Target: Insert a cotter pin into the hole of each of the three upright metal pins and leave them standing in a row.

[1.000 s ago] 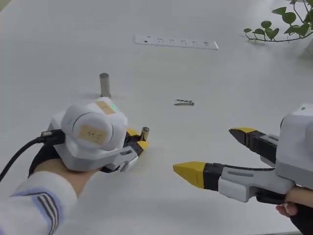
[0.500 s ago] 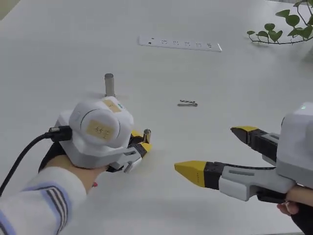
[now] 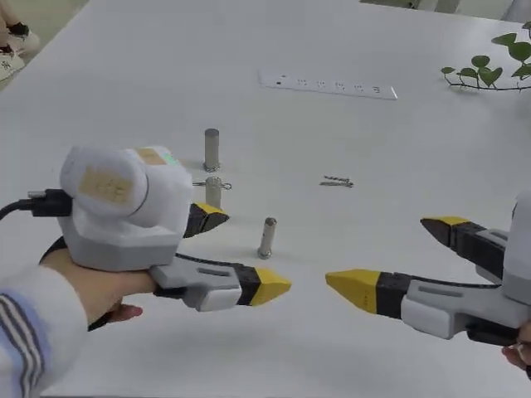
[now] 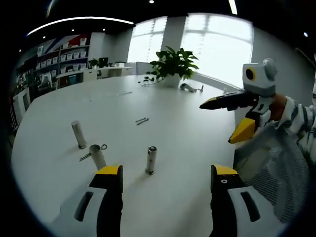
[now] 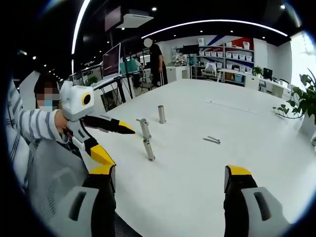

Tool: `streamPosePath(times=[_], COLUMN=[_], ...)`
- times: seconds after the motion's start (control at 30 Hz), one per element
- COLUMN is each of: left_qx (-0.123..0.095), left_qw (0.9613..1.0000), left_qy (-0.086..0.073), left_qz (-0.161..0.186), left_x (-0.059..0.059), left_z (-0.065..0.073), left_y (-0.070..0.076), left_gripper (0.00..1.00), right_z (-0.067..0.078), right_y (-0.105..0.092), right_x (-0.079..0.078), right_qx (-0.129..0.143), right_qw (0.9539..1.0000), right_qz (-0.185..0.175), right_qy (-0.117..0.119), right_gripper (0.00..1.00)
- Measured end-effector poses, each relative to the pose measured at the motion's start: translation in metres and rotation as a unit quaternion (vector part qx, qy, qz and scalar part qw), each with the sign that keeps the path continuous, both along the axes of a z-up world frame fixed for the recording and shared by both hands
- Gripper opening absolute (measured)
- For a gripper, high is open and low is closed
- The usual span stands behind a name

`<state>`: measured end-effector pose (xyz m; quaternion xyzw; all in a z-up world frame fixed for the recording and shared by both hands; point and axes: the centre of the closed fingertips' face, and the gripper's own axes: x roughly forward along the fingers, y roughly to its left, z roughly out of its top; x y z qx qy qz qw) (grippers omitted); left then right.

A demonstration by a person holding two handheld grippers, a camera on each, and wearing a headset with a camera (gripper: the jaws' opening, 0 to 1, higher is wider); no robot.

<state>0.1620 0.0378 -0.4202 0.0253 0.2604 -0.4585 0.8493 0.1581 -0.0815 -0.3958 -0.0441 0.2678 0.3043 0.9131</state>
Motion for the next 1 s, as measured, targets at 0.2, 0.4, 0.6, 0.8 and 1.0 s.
streamPosePath(times=[0.2,0.4,0.6,0.8,1.0], left_qx=[0.002,0.009,0.003,-0.017,-0.025], left_qw=[1.0000,0.9995,0.9997,0.9995,0.9996], left_qy=[0.001,0.029,0.024,0.024,0.013], left_qz=[-0.002,-0.008,-0.001,0.012,0.010], left_x=[-0.015,-0.034,-0.038,-0.038,-0.036], left_z=[0.012,0.011,0.017,0.027,0.037], left_y=[0.016,0.029,0.039,0.046,0.051], left_gripper=[0.91,0.92,0.98,0.98,0.98], right_z=[0.010,0.015,0.022,0.024,0.029], right_y=[-0.011,-0.025,-0.034,-0.033,-0.030], right_x=[-0.004,-0.009,-0.010,-0.010,-0.011], right_qx=[0.003,-0.002,-0.020,-0.023,-0.030], right_qw=[0.9999,0.9991,0.9977,0.9965,0.9953], right_qz=[-0.014,-0.041,-0.065,-0.079,-0.089], right_qy=[-0.008,-0.005,-0.011,-0.016,-0.024], right_gripper=[0.89,0.88,0.88,0.87,0.87])
